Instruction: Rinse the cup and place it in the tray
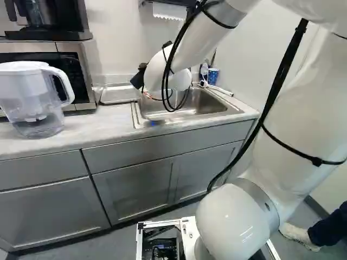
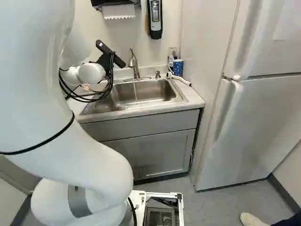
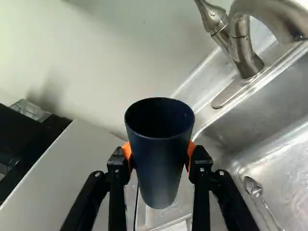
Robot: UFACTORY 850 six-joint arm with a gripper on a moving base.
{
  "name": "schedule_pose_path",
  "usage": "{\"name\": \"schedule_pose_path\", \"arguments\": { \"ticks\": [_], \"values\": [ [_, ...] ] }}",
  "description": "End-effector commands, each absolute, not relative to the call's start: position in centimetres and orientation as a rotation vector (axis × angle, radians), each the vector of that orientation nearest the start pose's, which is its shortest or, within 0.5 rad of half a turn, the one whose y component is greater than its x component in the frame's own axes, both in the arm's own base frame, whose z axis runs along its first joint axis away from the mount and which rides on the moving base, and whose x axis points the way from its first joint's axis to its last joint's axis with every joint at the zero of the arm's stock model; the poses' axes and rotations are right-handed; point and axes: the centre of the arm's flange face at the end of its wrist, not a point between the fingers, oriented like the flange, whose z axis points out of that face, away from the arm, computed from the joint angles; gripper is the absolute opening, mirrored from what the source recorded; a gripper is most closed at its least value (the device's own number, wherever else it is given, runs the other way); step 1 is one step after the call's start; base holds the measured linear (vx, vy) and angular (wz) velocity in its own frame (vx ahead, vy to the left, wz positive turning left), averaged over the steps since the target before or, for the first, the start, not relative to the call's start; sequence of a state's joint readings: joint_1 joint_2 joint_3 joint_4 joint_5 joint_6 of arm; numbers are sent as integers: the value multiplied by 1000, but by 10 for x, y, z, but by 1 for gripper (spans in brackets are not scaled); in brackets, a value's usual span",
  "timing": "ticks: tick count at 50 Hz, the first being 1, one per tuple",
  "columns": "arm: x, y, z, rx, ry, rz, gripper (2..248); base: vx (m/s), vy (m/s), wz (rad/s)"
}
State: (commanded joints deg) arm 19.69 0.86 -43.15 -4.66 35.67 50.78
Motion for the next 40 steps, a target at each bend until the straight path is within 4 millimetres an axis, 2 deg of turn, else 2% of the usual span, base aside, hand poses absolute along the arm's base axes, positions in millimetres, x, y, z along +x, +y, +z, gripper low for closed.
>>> {"name": "schedule_pose_path", "arguments": {
  "ticks": [40],
  "values": [
    [457,168,536,-2092,17,-1606,124,0,0,0]
  ]
}}
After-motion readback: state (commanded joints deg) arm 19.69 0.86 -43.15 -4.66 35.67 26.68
